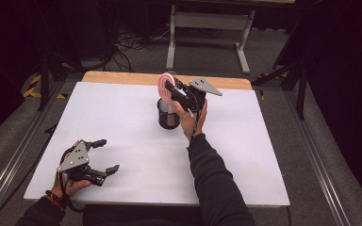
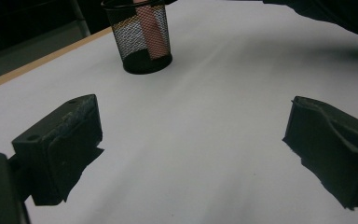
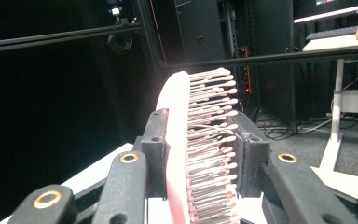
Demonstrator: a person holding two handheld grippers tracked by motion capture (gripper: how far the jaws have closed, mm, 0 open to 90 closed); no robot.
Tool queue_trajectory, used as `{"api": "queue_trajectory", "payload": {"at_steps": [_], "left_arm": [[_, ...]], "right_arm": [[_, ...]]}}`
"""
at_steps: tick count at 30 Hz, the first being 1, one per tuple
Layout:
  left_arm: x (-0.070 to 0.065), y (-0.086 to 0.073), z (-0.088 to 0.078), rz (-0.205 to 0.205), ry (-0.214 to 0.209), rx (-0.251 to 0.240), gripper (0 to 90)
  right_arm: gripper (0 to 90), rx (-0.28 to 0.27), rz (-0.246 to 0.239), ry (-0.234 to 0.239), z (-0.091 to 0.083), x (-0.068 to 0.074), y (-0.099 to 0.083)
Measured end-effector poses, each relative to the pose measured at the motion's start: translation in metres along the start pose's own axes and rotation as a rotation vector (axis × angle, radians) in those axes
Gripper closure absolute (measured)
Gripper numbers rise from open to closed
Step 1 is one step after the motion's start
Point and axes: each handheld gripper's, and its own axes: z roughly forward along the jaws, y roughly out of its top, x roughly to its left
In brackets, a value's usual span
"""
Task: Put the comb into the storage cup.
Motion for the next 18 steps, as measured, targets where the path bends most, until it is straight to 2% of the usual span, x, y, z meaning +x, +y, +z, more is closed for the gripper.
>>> {"api": "queue_trajectory", "payload": {"at_steps": [7, 18], "left_arm": [[-0.0006, 0.0004, 0.0007, 0.004, 0.000, 0.002, 4.7], [-0.0002, 0.0003, 0.0004, 0.003, 0.000, 0.002, 4.7]], "right_arm": [[63.1, -0.006, 0.005, 0.004, -0.0032, -0.0014, -0.0023], [62.2, -0.012, 0.028, -0.025, -0.0040, -0.0099, -0.0023]]}}
